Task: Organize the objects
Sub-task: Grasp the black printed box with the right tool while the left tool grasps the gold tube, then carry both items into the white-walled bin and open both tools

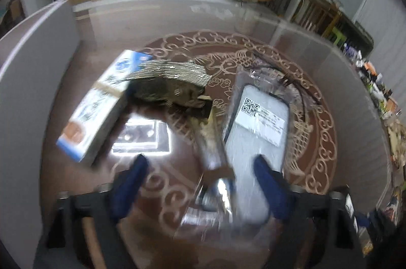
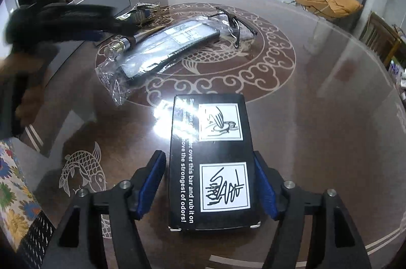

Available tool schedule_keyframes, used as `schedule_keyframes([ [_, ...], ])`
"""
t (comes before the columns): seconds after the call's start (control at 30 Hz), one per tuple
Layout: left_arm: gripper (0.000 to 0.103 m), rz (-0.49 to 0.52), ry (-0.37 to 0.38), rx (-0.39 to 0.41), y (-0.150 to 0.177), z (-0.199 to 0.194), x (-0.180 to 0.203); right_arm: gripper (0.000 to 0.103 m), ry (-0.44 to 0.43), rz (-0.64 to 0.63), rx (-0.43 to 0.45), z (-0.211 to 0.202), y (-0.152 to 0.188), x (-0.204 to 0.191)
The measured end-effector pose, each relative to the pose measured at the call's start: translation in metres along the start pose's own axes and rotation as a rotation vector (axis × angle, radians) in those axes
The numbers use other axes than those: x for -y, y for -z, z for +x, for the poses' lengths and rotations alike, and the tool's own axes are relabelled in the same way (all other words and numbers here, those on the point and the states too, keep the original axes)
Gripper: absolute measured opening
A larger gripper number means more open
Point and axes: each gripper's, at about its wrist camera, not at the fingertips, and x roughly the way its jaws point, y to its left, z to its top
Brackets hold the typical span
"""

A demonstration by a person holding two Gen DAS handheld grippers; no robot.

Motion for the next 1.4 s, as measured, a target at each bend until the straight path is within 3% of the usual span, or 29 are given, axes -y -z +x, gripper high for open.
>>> schedule_keyframes([
  [0.03, 0.046, 0.011, -0.001, -0.009, -0.002, 0.007, 0.002, 0.069, -0.003, 0.012, -0.002, 0.002, 0.001, 0.002],
  [0.1, 0.027, 0.043, 0.004, 0.018, -0.002, 0.011, 0.006, 0.074, 0.006, 0.020, 0.013, 0.001, 0.005, 0.005],
  [0.27, 0.025, 0.093, -0.027, 0.060, 0.024, -0.009, 0.011, 0.076, 0.020, 0.036, 0.047, -0.003, 0.013, 0.010],
  [0.37, 0.025, 0.059, -0.013, 0.052, 0.067, -0.030, 0.003, 0.078, 0.041, 0.033, 0.052, -0.003, 0.016, 0.009],
  [0.47, 0.026, 0.015, -0.041, 0.046, 0.119, -0.051, -0.005, 0.091, 0.044, 0.025, 0.040, -0.001, 0.017, 0.004],
  [0.53, 0.032, -0.009, -0.051, 0.071, 0.139, -0.062, -0.012, 0.096, 0.042, 0.023, 0.034, 0.000, 0.018, -0.001],
  [0.57, 0.043, -0.017, -0.051, 0.077, 0.144, -0.066, -0.014, 0.098, 0.040, 0.020, 0.029, 0.001, 0.018, -0.004],
  [0.6, 0.062, -0.018, -0.048, 0.074, 0.145, -0.067, -0.016, 0.099, 0.038, 0.017, 0.022, 0.002, 0.018, -0.006],
  [0.67, 0.084, -0.012, -0.060, 0.055, 0.143, -0.064, -0.020, 0.102, 0.031, 0.011, 0.001, 0.004, 0.017, -0.007],
  [0.73, 0.086, 0.006, -0.085, 0.048, 0.141, -0.061, -0.023, 0.103, 0.024, 0.001, -0.029, 0.006, 0.014, -0.007],
  [0.8, 0.102, 0.048, -0.105, 0.014, 0.143, -0.057, -0.024, 0.102, 0.005, -0.025, -0.079, 0.008, 0.009, -0.005],
  [0.97, 0.103, 0.128, -0.105, -0.063, 0.135, -0.048, -0.012, 0.102, -0.036, -0.061, -0.177, 0.016, -0.017, 0.004],
  [1.03, 0.080, 0.156, -0.093, -0.028, 0.138, -0.053, -0.008, 0.070, -0.063, -0.092, -0.206, 0.018, -0.026, 0.002],
  [1.07, 0.047, 0.173, -0.086, 0.002, 0.140, -0.059, -0.006, 0.059, -0.041, -0.105, -0.220, 0.018, -0.029, 0.002],
  [1.1, 0.028, 0.186, -0.085, 0.021, 0.141, -0.064, -0.004, 0.059, -0.046, -0.099, -0.237, 0.017, -0.030, 0.003],
  [1.27, 0.026, 0.086, -0.002, 0.104, 0.152, -0.087, -0.020, 0.059, -0.093, -0.053, -0.163, -0.016, -0.035, -0.002],
  [1.4, 0.026, 0.011, 0.069, 0.225, 0.153, -0.131, -0.031, 0.059, -0.144, -0.065, -0.092, -0.044, -0.057, -0.027],
])
